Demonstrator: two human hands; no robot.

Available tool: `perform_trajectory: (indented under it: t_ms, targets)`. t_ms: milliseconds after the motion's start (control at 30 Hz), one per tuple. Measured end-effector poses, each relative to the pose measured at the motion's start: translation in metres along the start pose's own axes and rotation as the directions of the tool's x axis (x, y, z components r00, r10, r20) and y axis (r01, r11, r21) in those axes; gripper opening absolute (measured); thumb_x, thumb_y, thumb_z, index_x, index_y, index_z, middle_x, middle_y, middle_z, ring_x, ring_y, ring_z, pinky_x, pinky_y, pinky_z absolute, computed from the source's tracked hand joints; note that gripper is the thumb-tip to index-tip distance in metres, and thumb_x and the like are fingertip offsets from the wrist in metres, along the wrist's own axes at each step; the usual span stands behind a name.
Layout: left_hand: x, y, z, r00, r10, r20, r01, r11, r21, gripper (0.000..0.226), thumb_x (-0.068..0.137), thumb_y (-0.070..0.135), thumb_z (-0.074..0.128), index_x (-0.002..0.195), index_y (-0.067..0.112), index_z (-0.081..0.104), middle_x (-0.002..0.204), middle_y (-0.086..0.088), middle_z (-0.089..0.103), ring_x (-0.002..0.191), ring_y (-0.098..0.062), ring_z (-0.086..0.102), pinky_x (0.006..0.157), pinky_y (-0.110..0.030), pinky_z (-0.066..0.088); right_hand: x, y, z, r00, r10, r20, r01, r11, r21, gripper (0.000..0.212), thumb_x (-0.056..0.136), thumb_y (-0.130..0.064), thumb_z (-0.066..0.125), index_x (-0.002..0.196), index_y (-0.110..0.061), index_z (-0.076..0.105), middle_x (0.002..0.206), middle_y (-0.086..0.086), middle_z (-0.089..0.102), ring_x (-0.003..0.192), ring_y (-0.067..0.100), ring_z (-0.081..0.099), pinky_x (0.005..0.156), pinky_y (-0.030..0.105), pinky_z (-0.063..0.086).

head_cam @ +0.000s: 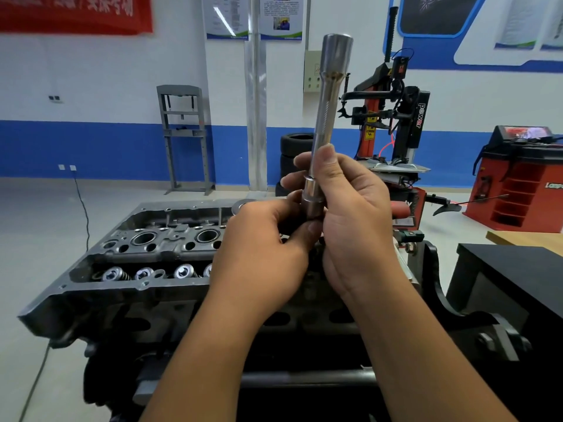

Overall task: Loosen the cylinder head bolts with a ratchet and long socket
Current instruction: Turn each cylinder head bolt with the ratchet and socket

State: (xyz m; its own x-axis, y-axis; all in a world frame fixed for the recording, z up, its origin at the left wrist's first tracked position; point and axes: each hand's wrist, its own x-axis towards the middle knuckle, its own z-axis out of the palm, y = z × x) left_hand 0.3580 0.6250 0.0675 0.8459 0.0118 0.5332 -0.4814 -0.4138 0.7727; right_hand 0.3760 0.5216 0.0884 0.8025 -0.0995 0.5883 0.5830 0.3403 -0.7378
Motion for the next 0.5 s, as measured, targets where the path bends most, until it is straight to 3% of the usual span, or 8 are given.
perform_trajectory:
  t_ms: [133,333,500]
  targets:
    - [0.0007,-0.0047,0.0041,0.990,-0.004,-0.139,0.011,0.999,0.046,0.016,0.075,0.054,0.079,0.089,0.047,0.075,0.086,0.028,0.075,0.085,0.000,0.072,0.082,-0.044,0.062,0.0000,-0.0002,-0.0009,0.996,-0.066,-0.055,0.064,0.997,-0.035,0.015,0.085,-0.039,0.075,0.075,-0.028,0.074,0.076,0.001,0.071,0.068,0.015,0.063,0.066,0.031,0.056]
    - [0.0002,-0.0004,-0.0012,0.998,0.035,0.047,-0.034,0.999,-0.020,0.020,0.088,0.041,0.066,0.105,0.042,0.077,0.094,0.023,0.078,0.091,-0.007,0.075,0.085,-0.049,0.061,0.0014,0.0016,-0.0003,0.996,-0.074,-0.048,0.072,0.996,-0.045,0.025,0.092,-0.041,0.066,0.075,-0.025,0.077,0.076,0.003,0.073,0.076,0.017,0.068,0.073,0.035,0.055]
    - [-0.0011,-0.0023,0.0030,0.997,0.000,-0.079,0.001,1.000,0.014,0.027,0.073,0.052,0.069,0.099,0.047,0.075,0.089,0.025,0.077,0.090,-0.006,0.075,0.085,-0.046,0.061,0.0013,0.0007,-0.0005,0.997,-0.055,-0.047,0.053,0.998,-0.038,0.020,0.088,-0.041,0.071,0.076,-0.026,0.077,0.080,0.004,0.073,0.074,0.016,0.067,0.070,0.032,0.055]
